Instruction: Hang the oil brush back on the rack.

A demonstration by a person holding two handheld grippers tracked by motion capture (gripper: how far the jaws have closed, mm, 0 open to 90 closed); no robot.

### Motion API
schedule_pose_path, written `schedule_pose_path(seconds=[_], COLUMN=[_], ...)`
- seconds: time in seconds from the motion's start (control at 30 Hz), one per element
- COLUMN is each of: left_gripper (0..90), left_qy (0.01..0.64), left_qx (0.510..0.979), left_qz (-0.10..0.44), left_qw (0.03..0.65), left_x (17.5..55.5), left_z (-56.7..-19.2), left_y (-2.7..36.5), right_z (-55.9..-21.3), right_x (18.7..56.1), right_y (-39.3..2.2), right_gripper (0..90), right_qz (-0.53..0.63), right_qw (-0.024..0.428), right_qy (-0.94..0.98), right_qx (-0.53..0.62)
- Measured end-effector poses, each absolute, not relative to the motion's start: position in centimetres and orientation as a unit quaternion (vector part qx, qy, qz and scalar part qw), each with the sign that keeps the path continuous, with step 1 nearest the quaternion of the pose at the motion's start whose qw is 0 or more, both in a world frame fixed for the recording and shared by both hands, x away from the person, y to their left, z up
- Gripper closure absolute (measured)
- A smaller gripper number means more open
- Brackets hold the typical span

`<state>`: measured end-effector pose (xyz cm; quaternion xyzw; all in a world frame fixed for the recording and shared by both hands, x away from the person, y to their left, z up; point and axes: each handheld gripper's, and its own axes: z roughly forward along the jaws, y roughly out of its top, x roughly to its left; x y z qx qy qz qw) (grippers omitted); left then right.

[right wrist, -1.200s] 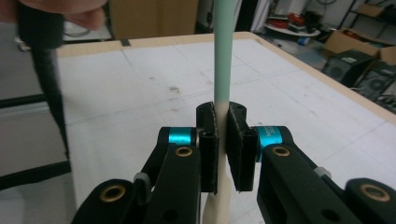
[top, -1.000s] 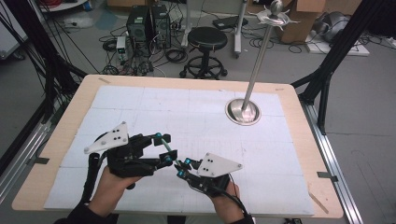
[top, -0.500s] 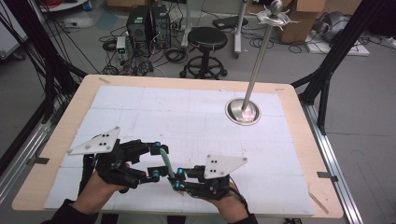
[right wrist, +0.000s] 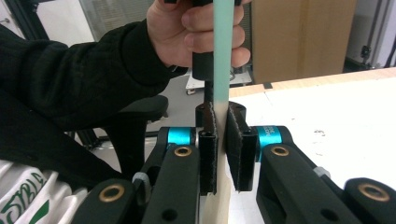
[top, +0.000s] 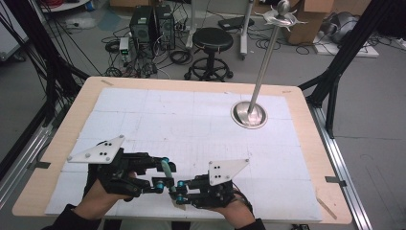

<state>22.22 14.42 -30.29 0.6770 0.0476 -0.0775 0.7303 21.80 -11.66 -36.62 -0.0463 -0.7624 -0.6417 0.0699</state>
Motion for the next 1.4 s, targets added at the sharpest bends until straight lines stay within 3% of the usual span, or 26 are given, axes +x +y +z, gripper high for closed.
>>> schedule_pose_path(seconds=[0.33, 0.53, 0.63, 0.73, 0.93, 1.3, 1.4], left_gripper=[79.9, 82.1, 82.3, 82.4, 82.5, 82.4, 81.9], left_qy=[0.04, 0.049, 0.06, 0.071, 0.082, 0.086, 0.089], left_qx=[0.677, 0.678, 0.679, 0.686, 0.701, 0.704, 0.702], left_qz=[-0.065, -0.054, -0.041, -0.027, -0.01, -0.013, -0.013], left_qw=[0.732, 0.732, 0.73, 0.724, 0.709, 0.705, 0.706], left_x=[22.1, 22.1, 22.2, 22.2, 22.1, 22.2, 22.2], left_z=[-30.2, -30.2, -30.1, -30.2, -30.6, -30.8, -30.9], left_y=[14.6, 14.7, 14.7, 14.6, 13.7, 13.2, 13.2], right_z=[-36.6, -36.6, -36.5, -36.4, -35.7, -35.5, -35.5], right_x=[21.7, 21.7, 21.8, 22.1, 21.8, 21.6, 21.6], right_y=[-11.5, -11.6, -11.6, -11.8, -12.2, -12.6, -12.6], right_gripper=[83.5, 83.0, 57.8, 51.0, 56.3, 82.3, 82.8], right_qz=[-0.645, -0.647, -0.653, -0.663, -0.681, -0.682, -0.683], right_qw=[0.077, 0.077, 0.068, 0.057, 0.026, 0.02, 0.016], right_qy=[-0.76, -0.758, -0.752, -0.741, -0.725, -0.726, -0.726], right_qx=[-0.03, -0.029, -0.061, -0.088, -0.097, -0.085, -0.085])
